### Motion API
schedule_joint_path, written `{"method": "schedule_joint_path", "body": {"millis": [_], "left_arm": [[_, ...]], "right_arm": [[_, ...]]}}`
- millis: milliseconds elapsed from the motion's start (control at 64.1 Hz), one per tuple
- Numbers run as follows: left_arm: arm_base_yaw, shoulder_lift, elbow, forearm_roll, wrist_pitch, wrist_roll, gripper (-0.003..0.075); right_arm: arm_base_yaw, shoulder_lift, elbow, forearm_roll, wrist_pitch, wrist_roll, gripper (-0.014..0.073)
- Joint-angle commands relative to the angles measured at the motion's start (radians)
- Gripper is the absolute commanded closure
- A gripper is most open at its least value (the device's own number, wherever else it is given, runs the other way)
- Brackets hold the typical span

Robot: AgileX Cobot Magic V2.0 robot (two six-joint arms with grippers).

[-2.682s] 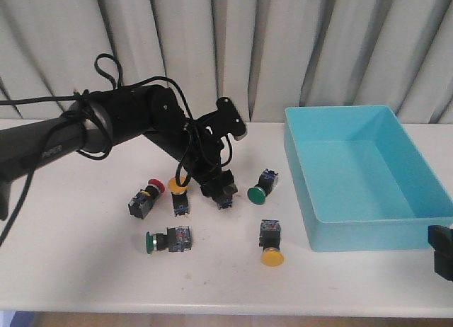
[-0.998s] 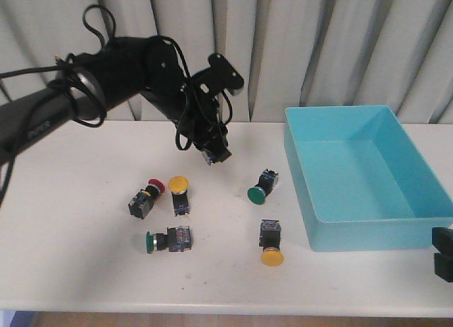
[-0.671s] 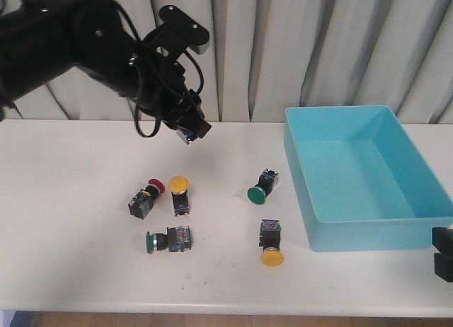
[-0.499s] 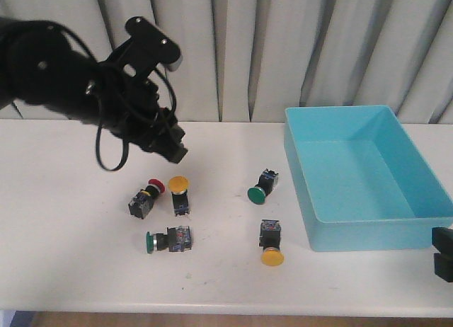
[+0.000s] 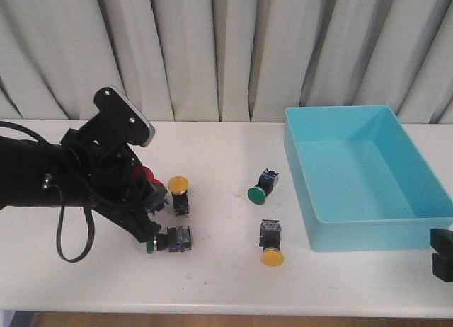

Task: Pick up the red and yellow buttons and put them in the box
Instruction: 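Grasp the red-capped button with the left gripper and lift it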

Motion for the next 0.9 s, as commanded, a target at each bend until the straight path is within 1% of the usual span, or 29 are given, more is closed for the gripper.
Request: {"method": "schedule_joint_path", "body": {"millis": [0,62,125,172,187,218,234,281,296,359,374,452,530,655,780,889], "left_arm": [[-0.042,-0.036,-0.027,-0.125,-0.028,0.174,0.0521],[-0.058,-0.036,-0.027,-0.241,0.003,0.323,0.0521],[-0.066,-0.036,-0.027,-0.359,0.038,0.48,0.0521],[-0.066,-0.035,-0.027,-0.47,0.078,0.639,0.052],[-0.066,-0.034,-0.027,-0.515,0.094,0.678,0.052],[-0.066,-0.034,-0.027,-0.56,0.109,0.736,0.0519],[-0.066,-0.034,-0.027,-0.602,0.122,0.791,0.052],[-0.066,-0.033,-0.027,-0.68,0.146,0.896,0.052],[-0.066,-0.031,-0.027,-0.719,0.154,0.948,0.052],[-0.066,-0.028,-0.027,-0.822,0.168,1.087,0.052],[-0.066,-0.026,-0.027,-0.841,0.17,1.113,0.052],[-0.066,-0.018,-0.027,-0.943,0.171,1.234,0.052],[-0.066,-0.008,-0.027,-1.01,0.174,1.301,0.0519],[-0.066,0.003,-0.027,-1.03,0.192,1.356,0.0519],[-0.066,0.003,-0.027,-1.031,0.207,1.359,0.0519],[-0.066,0.003,-0.027,-1.037,0.223,1.359,0.0519]], "right_arm": [[-0.006,0.034,-0.03,0.029,-0.048,-0.053,0.0109],[-0.001,0.071,-0.038,0.093,-0.031,-0.118,0.0102],[0.0,0.115,-0.06,0.178,-0.008,-0.223,0.0088],[0.0,0.145,-0.076,0.258,0.01,-0.311,0.0078],[0.0,0.16,-0.082,0.282,0.016,-0.361,0.0076],[0.001,0.184,-0.095,0.346,0.03,-0.455,0.0069],[0.002,0.193,-0.103,0.371,0.037,-0.497,0.0067],[0.011,0.218,-0.117,0.442,0.064,-0.634,0.0064],[0.014,0.226,-0.121,0.466,0.073,-0.681,0.0064],[0.034,0.259,-0.134,0.577,0.105,-0.883,0.0065],[0.043,0.269,-0.136,0.614,0.114,-0.945,0.0065],[0.08,0.298,-0.139,0.741,0.129,-1.138,0.0066],[0.141,0.327,-0.139,0.839,0.108,-1.298,0.0066],[0.248,0.36,-0.139,0.955,0.037,-1.572,0.0066],[0.336,0.394,-0.139,1.078,-0.052,-1.712,0.0066],[0.387,0.422,-0.139,1.191,-0.068,-1.844,0.0066]]}}
